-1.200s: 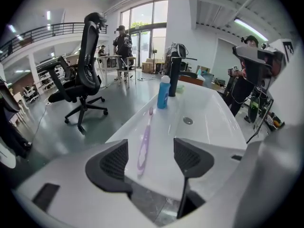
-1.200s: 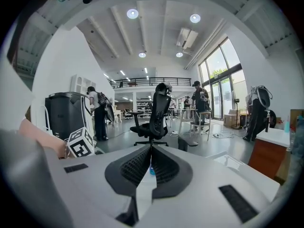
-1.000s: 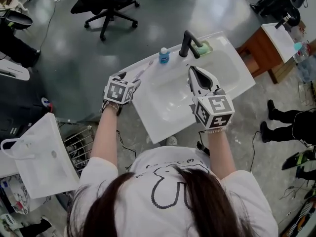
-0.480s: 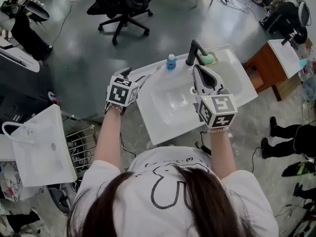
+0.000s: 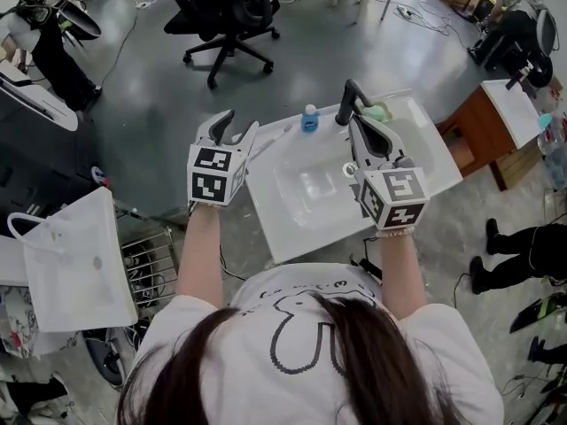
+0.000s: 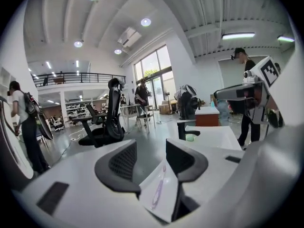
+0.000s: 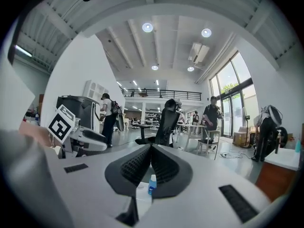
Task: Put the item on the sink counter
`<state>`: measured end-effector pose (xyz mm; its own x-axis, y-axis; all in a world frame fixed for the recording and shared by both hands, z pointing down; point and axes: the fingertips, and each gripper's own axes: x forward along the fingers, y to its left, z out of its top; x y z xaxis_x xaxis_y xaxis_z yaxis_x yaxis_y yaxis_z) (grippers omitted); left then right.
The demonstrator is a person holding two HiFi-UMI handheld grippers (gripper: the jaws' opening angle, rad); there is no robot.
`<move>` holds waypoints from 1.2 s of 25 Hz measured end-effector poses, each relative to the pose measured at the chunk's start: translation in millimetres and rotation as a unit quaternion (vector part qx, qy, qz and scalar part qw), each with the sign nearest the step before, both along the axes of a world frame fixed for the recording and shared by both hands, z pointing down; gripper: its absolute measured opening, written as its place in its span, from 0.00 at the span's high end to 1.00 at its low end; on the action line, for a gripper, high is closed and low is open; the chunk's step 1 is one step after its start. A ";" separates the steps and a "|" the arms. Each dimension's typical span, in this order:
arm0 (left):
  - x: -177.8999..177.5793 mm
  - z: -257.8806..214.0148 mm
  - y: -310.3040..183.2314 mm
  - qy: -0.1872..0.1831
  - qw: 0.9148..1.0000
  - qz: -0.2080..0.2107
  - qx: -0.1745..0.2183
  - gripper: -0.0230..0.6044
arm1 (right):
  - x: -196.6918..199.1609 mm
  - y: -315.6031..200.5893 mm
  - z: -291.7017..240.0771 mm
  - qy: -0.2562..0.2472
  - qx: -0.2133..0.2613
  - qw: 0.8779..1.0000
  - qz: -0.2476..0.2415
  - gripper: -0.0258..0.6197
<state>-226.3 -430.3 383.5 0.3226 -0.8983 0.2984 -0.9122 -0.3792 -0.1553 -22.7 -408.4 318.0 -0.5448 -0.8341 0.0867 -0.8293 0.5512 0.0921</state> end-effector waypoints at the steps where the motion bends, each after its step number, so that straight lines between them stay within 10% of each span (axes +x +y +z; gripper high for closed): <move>1: -1.5 -8.5 1.7 0.002 1.000 -0.006 0.013 0.67 | 0.2 -0.5 -2.6 -0.003 0.001 1.000 0.000 0.91; 7: -9.2 -57.4 15.5 0.010 0.993 -0.028 0.110 0.94 | -3.4 1.7 -13.8 -0.004 0.014 1.000 -0.001 0.91; 30: -14.7 -133.1 39.6 0.040 0.972 -0.032 0.230 0.95 | 8.7 16.2 -64.7 -0.008 0.106 0.994 0.033 0.92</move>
